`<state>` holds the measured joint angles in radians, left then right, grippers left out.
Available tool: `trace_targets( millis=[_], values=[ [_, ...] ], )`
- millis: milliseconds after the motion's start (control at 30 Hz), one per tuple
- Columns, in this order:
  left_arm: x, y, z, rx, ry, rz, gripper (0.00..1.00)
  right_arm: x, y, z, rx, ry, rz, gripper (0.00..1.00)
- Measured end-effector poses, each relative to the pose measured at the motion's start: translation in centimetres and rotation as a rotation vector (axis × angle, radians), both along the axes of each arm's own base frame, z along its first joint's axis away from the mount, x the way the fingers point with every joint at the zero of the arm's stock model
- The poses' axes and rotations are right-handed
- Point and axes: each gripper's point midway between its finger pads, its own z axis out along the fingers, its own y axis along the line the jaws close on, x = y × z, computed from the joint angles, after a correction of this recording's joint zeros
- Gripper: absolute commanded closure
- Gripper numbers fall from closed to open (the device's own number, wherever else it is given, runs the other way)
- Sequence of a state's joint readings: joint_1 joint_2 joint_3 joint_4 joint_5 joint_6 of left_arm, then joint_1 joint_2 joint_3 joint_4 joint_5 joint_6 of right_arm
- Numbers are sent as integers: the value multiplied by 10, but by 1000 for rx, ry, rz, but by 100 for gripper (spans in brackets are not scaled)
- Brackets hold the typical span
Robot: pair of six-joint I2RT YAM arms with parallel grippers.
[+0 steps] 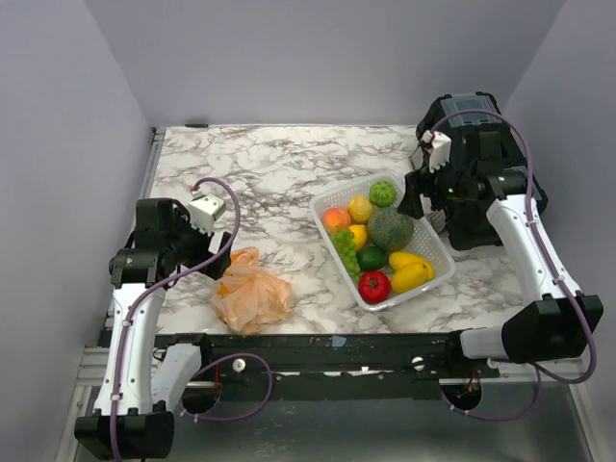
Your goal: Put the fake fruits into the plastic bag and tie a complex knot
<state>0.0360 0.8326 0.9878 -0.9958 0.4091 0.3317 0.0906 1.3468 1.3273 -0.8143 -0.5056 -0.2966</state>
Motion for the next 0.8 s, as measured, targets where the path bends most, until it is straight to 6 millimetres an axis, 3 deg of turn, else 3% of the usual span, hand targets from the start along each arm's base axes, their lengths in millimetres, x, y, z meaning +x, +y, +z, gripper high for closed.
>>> trace_targets(
  millis=[500,633,800],
  values=[
    [-17,-56,-36,249,34,-565,1,-2,18,-22,56,96,102,0],
    [-24,-71,-68,352,76,-725,1,-4,21,-22,67,109,111,0],
    [-42,-67,-132,521,172,-886,7,-8,25,-22,81,119,127,0]
  ],
)
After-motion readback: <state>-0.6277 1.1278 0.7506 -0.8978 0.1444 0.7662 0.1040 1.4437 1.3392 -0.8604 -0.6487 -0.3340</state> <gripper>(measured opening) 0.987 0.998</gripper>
